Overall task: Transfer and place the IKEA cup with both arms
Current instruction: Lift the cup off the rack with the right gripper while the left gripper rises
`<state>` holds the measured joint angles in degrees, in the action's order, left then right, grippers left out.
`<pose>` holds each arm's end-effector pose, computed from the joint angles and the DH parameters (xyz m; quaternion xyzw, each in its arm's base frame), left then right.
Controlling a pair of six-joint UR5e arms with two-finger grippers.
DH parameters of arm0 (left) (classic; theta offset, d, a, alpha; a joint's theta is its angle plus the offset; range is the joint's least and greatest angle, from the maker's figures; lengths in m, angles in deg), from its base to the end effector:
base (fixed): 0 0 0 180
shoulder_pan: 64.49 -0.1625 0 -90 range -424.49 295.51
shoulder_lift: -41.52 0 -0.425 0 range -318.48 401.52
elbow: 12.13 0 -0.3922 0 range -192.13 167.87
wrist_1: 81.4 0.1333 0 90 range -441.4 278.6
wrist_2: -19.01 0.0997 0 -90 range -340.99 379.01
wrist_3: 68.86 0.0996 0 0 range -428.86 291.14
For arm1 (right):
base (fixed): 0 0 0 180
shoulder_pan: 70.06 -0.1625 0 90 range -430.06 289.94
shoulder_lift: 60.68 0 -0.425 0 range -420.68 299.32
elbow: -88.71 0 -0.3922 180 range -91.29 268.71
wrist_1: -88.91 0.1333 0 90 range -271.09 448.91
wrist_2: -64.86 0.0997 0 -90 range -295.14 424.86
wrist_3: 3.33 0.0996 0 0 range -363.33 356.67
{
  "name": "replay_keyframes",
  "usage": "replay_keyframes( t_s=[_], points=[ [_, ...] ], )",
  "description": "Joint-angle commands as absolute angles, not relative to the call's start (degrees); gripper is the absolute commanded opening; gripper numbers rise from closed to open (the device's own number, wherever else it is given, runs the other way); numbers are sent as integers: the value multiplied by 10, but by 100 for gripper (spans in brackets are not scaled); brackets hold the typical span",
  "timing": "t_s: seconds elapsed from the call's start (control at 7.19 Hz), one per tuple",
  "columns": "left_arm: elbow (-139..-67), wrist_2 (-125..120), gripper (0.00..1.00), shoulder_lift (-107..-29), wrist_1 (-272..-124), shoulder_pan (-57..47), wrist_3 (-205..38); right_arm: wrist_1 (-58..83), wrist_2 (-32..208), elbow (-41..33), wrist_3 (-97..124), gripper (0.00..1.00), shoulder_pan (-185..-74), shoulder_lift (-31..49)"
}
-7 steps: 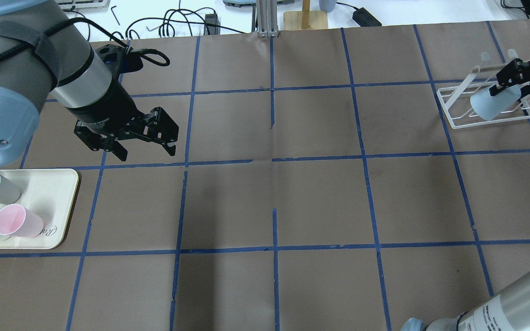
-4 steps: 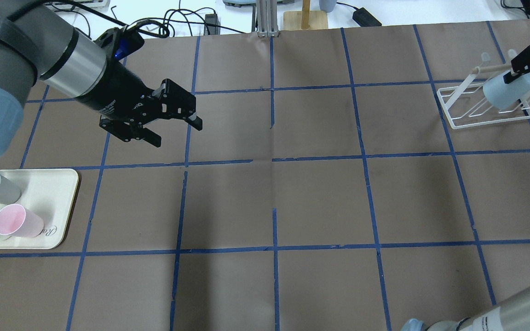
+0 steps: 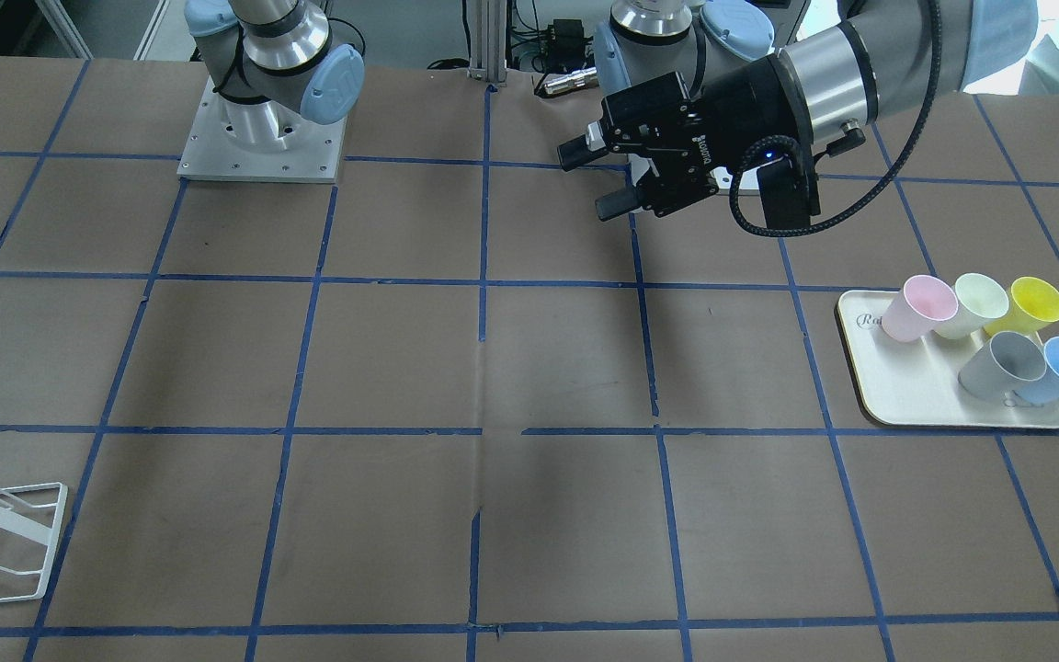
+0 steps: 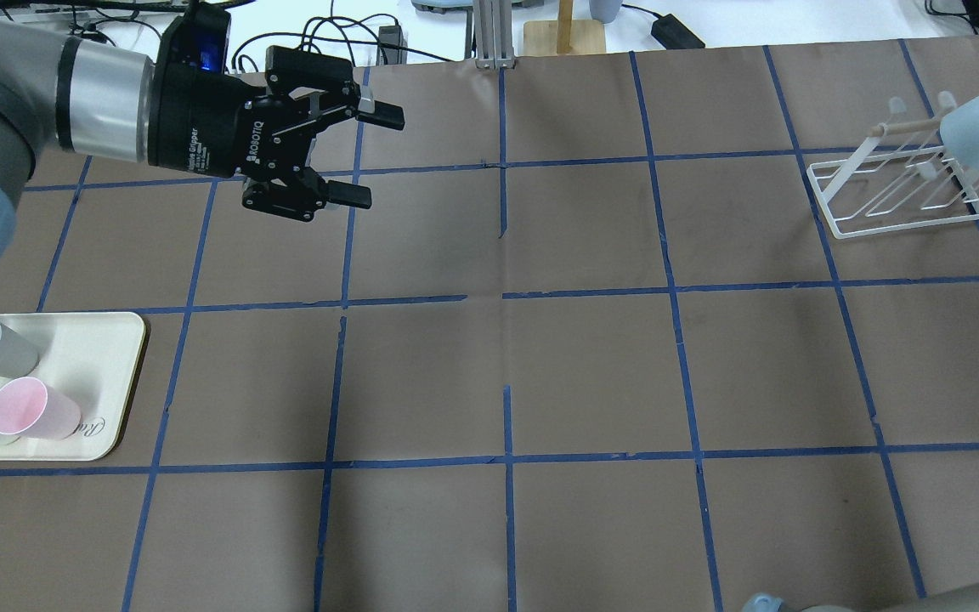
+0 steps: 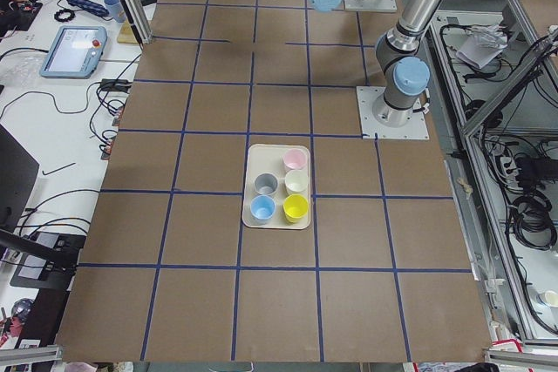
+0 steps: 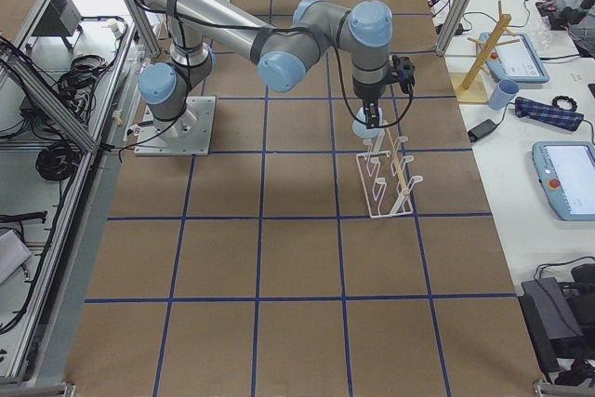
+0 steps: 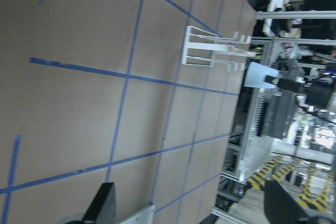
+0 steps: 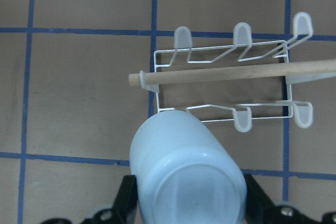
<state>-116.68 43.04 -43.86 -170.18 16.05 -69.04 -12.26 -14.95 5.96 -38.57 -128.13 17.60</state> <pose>-0.1482 -0.4753 0.4633 0.1115 -0.8300 -0.0196 0.5462 -0.1828 -0.5787 0.4623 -0.0339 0.9938 -0.0975 0.0417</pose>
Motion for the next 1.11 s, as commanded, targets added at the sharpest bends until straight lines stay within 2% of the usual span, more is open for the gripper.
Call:
replay_keyframes(
  t_s=[0.0,0.28,0.83,0.97],
  points=[
    [-1233,285,100,-438,-1682,162,-654,-81,-84,54,-392,14,-1325,217],
    [-1266,225,100,-441,-1668,165,-634,9,37,54,-477,16,-1381,271],
    [-1268,176,100,-443,-1668,172,-633,165,232,53,-754,18,-1461,281],
    [-1268,175,100,-448,-1667,176,-631,196,266,52,-764,23,-1498,280]
  ],
)
